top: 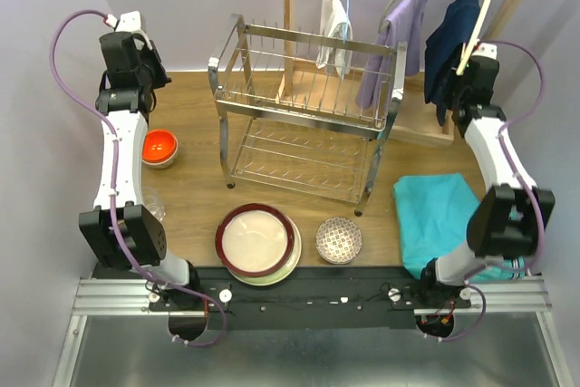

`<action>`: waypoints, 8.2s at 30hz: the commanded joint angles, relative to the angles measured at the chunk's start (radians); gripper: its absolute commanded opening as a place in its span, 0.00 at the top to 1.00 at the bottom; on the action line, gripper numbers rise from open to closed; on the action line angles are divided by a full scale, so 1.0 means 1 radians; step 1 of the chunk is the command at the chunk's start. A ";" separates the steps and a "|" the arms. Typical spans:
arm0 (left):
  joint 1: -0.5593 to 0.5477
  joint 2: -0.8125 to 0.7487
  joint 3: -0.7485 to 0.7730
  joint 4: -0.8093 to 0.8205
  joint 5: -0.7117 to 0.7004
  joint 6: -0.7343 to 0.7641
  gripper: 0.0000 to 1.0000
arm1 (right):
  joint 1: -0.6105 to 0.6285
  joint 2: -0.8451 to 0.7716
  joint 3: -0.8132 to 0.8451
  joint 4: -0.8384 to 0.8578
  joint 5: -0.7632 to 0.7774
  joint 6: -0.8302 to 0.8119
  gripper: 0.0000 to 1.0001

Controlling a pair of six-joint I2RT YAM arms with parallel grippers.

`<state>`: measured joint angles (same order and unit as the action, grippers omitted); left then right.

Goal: Load the mixed dishes into the dish rack
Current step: Move the dish rack, then grab a bowl with the left arm

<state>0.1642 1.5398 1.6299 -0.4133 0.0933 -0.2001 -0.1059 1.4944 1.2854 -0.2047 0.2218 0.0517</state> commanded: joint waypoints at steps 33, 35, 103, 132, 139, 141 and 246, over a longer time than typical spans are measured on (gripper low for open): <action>-0.089 -0.095 -0.165 -0.042 0.068 0.064 1.00 | -0.215 0.757 0.857 -0.345 -0.871 -0.176 0.99; -0.089 -0.105 -0.182 -0.042 0.059 0.068 1.00 | -0.215 0.718 0.817 -0.401 -0.897 -0.139 0.99; -0.087 -0.671 -0.758 -0.125 0.419 0.547 0.26 | -0.140 -0.494 -0.413 -0.530 -1.147 -0.685 0.02; -0.350 -0.461 -0.752 0.134 0.292 0.147 0.98 | 0.175 -0.514 -0.334 -0.265 -1.040 -0.362 0.06; -0.353 -0.530 -0.775 0.070 0.255 0.076 1.00 | 0.305 -0.542 -0.389 -0.153 -0.880 -0.257 0.09; -0.351 -0.541 -0.783 0.053 0.250 0.077 1.00 | 0.316 -0.537 -0.414 -0.116 -0.810 -0.218 0.13; 0.051 -0.417 -0.708 -0.587 -0.247 0.758 0.46 | 0.319 -0.505 0.239 -1.167 -0.604 -0.504 0.14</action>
<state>0.2085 1.1057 0.8631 -1.0286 -0.1627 0.5396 0.2146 1.0378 1.5532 -1.3125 -0.3519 -0.4393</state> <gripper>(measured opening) 0.547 0.866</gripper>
